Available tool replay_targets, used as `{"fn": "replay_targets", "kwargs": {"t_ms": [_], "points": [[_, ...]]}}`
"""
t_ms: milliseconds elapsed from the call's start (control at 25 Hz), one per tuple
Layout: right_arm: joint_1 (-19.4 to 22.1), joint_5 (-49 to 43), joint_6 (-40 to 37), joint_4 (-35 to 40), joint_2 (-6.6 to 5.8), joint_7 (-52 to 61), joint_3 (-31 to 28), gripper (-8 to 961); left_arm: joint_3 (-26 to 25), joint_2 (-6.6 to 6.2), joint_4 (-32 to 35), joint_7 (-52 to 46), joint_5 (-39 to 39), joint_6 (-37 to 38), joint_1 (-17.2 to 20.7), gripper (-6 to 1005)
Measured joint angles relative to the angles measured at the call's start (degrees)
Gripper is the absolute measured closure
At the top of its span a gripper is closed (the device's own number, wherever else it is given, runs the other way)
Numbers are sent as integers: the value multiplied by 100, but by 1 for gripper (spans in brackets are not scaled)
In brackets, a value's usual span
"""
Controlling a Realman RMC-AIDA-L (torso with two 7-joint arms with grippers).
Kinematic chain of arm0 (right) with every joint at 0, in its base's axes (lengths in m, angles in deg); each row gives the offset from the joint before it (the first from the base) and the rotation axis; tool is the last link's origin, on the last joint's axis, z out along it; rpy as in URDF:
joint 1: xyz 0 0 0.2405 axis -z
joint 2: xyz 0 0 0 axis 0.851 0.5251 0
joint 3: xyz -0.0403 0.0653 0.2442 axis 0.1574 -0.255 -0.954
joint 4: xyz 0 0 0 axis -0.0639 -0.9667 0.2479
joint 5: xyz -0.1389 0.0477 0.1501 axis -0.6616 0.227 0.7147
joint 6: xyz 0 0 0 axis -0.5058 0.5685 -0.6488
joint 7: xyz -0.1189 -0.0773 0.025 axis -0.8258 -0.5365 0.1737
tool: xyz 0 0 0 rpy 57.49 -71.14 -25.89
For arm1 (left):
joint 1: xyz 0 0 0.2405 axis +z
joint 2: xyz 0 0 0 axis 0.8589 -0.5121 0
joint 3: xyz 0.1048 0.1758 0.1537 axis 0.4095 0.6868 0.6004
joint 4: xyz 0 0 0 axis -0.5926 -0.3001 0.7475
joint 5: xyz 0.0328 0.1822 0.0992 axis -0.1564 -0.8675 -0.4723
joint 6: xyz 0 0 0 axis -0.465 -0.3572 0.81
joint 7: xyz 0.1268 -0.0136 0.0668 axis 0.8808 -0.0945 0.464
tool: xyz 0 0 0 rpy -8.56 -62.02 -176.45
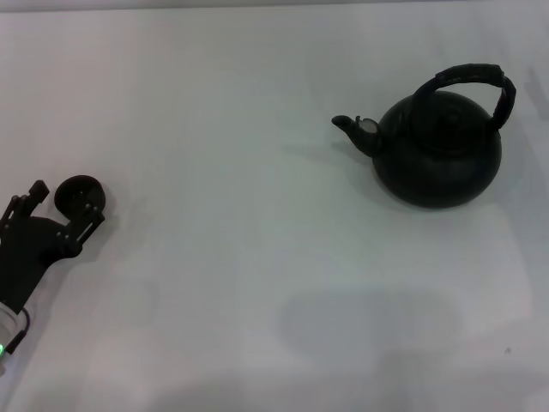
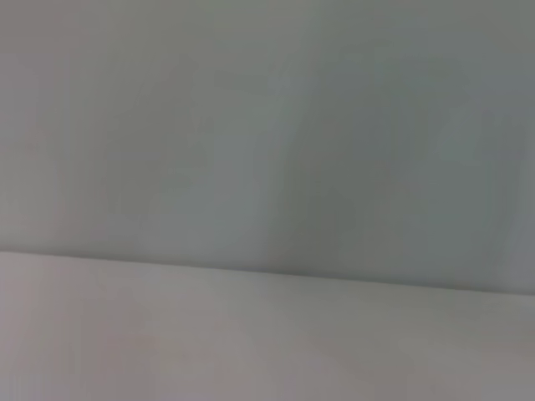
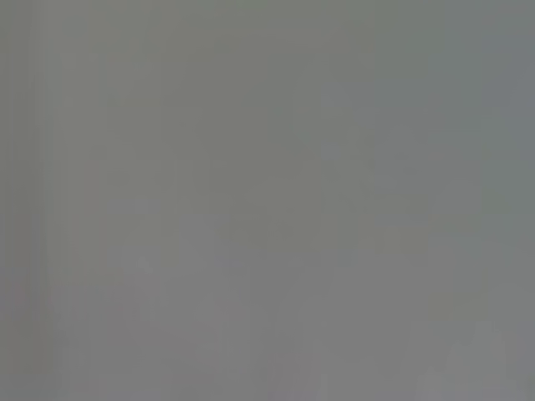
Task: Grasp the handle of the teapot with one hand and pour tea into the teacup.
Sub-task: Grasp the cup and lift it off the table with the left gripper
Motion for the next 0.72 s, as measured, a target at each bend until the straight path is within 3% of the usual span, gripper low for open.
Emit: {"fn": "replay_targets", "kwargs": {"t_ms": [720], "points": [[0, 0, -3, 24, 0, 0, -28, 136, 0, -8, 59, 0, -54, 161, -113, 141]]}}
